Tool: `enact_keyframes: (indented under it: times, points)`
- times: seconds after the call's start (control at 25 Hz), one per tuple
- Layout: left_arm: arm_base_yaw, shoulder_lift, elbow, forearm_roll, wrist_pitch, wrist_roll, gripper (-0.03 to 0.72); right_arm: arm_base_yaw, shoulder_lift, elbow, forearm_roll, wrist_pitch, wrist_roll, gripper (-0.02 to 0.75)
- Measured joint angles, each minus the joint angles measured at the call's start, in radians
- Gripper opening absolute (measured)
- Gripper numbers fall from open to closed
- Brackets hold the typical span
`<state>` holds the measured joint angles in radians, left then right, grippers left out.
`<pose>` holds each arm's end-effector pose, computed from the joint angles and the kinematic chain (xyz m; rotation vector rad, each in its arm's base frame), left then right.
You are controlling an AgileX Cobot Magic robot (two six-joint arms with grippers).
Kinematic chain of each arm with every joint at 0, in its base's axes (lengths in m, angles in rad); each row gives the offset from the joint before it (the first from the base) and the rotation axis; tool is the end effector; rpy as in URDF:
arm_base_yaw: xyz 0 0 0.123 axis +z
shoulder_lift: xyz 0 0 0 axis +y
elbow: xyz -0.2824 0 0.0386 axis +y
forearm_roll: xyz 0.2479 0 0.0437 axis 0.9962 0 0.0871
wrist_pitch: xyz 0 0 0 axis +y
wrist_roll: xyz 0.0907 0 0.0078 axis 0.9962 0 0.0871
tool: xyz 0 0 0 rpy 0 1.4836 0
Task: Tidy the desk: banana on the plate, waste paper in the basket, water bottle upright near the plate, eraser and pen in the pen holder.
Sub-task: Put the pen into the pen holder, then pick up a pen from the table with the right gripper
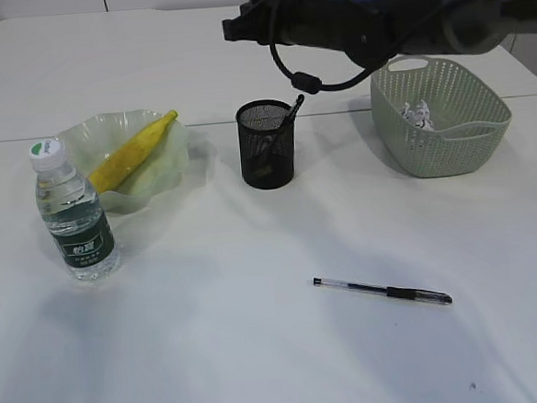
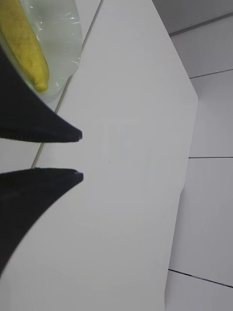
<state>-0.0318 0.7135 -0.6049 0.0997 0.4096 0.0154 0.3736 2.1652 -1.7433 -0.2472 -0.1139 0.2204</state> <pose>0.1456 -0.0010 0.3156 0.1132 1.9975 0.0879 0.4859 0.1932 0.2533 -0.3768 1.7635 0.2739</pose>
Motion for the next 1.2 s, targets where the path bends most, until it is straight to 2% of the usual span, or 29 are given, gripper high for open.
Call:
enact_keyframes:
  times: [0.36,0.68,0.96,1.2]
  points:
    - [0.000,0.000,0.000,0.000,-0.056,0.002,0.591,0.000,-0.159,0.000,0.000,0.182,0.000,0.147]
    - [0.000,0.000,0.000,0.006,-0.122,0.002,0.591,0.000,-0.317,0.000,-0.088,0.325,0.000,0.147]
    - [0.000,0.000,0.000,0.006,-0.251,0.002,0.591,0.000,-0.417,0.000,-0.126,0.422,0.000,0.147]
    - [0.000,0.000,0.000,0.006,-0.272,0.002,0.591,0.000,-0.503,0.000,-0.127,0.560,0.000,0.148]
